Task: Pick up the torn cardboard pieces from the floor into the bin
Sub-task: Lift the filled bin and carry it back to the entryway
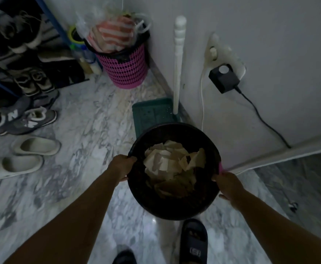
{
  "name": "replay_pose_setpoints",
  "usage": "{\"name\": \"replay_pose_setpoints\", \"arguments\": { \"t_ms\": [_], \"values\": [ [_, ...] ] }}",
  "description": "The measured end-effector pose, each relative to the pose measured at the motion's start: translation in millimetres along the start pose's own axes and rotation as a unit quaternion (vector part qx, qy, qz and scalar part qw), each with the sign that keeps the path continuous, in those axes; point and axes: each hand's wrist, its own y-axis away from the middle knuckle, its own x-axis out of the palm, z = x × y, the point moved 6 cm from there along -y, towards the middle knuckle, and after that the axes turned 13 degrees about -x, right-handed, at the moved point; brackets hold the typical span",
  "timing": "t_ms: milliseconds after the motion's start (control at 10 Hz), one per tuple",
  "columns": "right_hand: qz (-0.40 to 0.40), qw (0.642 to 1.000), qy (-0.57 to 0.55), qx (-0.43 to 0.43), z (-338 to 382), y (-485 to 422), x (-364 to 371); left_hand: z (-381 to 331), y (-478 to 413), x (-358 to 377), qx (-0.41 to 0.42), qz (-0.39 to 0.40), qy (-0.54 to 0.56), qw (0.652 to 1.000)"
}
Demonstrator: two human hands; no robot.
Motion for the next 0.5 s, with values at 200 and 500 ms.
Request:
{"name": "replay_pose_setpoints", "arguments": {
  "t_ms": [200,500],
  "values": [
    [0.011,0.998,-0.005,-0.065,3.0,-14.5,2.7,-1.0,-10.8,17.1,0.027,-0.020,0.040,0.999],
    [0.070,0.953,0.164,-0.245,74.2,87.1,-32.2,-10.9,121.3,-6.7,0.145,0.039,0.053,0.987]
  ]
}}
